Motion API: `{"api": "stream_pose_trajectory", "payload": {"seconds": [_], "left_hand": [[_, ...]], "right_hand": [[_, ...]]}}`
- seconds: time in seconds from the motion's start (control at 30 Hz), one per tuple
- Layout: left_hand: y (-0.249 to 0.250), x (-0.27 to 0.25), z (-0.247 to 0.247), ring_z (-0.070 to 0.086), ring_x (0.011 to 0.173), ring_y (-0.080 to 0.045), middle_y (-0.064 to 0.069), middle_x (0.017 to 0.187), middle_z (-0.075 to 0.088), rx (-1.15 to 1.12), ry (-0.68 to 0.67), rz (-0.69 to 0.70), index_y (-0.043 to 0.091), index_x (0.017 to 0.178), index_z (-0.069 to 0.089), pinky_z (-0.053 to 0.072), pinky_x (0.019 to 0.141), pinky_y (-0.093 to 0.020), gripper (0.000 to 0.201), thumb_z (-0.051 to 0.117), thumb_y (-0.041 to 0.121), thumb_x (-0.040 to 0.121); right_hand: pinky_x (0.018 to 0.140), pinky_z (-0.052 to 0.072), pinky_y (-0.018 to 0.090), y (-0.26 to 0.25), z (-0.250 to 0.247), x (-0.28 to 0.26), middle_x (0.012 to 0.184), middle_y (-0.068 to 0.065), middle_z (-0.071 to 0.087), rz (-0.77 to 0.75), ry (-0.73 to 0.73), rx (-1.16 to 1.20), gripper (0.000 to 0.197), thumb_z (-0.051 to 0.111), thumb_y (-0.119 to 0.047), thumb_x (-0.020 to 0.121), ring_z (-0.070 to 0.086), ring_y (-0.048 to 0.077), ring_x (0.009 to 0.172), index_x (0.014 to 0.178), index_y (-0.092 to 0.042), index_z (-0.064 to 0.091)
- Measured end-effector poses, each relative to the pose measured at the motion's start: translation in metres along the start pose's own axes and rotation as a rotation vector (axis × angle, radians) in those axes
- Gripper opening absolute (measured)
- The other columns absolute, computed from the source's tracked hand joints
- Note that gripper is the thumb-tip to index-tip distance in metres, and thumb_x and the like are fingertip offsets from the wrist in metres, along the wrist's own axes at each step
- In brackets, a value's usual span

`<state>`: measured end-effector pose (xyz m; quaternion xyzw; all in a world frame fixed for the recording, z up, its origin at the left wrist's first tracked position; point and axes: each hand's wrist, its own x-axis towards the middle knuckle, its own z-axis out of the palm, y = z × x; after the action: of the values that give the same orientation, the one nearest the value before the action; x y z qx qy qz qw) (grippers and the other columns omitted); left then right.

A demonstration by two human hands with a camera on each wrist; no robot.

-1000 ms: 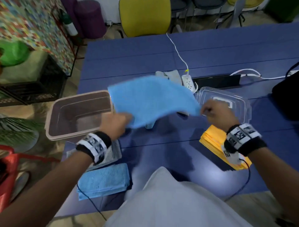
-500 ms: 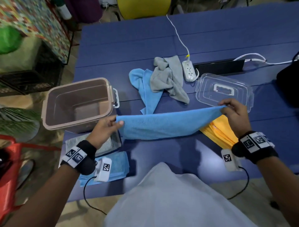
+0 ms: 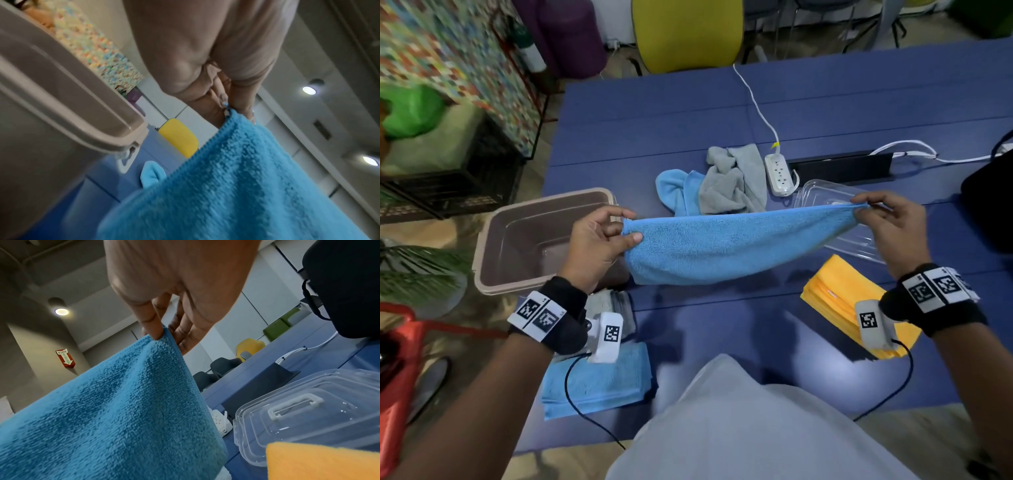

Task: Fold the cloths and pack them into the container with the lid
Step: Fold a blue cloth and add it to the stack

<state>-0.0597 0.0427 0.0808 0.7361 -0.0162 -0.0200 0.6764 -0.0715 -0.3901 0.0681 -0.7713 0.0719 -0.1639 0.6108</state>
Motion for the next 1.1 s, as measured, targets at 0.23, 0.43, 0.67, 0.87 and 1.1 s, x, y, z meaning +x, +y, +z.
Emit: {"api": "stream_pose_trajectory", "payload": {"seconds": [0.23,0.43,0.67,0.87,1.1], "left_hand": [[0.002,0.003,-0.003,0.065,0.075,-0.014,0.000,0.083,0.073,0.199,0.028,0.026,0.025,0.077,0.073,0.054,0.076,-0.029,0.024,0.077,0.002,0.075],[-0.004,-0.002,-0.012,0.064,0.072,-0.012,-0.003,0.082,0.073,0.296,0.028,0.009,0.020,0.095,0.072,0.057,0.076,-0.029,0.036,0.079,-0.005,0.071],[-0.008,-0.004,-0.019,0.063,0.068,-0.010,-0.008,0.087,0.073,0.523,-0.026,-0.010,0.010,0.094,0.076,0.056,0.066,-0.018,0.029,0.079,-0.006,0.070],[-0.008,0.020,-0.008,0.051,0.046,0.000,0.000,0.058,0.063,0.439,-0.044,-0.257,0.001,0.093,0.072,0.044,0.048,-0.011,0.022,0.075,-0.008,0.074],[-0.010,0.037,0.056,0.060,0.052,-0.010,-0.005,0.067,0.065,0.141,0.112,-0.322,0.009,0.075,0.065,0.052,0.050,-0.020,0.018,0.074,-0.006,0.076]], "right_hand": [[0.075,0.047,0.013,0.001,0.003,0.004,0.079,-0.024,0.069,0.024,0.006,-0.034,0.033,0.056,0.009,0.085,0.061,-0.003,0.074,0.084,-0.023,0.066],[0.073,0.049,0.014,-0.001,0.011,0.000,0.078,-0.022,0.069,0.030,-0.025,-0.080,0.031,0.057,0.010,0.084,0.061,-0.001,0.073,0.083,-0.019,0.067],[0.073,0.053,0.016,-0.014,0.013,-0.002,0.078,-0.019,0.072,0.070,-0.074,-0.098,0.028,0.063,0.009,0.082,0.064,0.004,0.072,0.084,-0.018,0.070],[0.067,0.055,0.026,-0.010,0.030,0.017,0.071,-0.003,0.066,0.168,0.023,-0.203,0.022,0.067,-0.006,0.074,0.058,0.002,0.060,0.094,-0.006,0.074],[0.063,0.055,0.029,-0.013,0.097,0.011,0.060,-0.004,0.059,0.223,0.056,-0.237,0.015,0.067,-0.008,0.068,0.056,0.007,0.052,0.076,-0.021,0.067]]}}
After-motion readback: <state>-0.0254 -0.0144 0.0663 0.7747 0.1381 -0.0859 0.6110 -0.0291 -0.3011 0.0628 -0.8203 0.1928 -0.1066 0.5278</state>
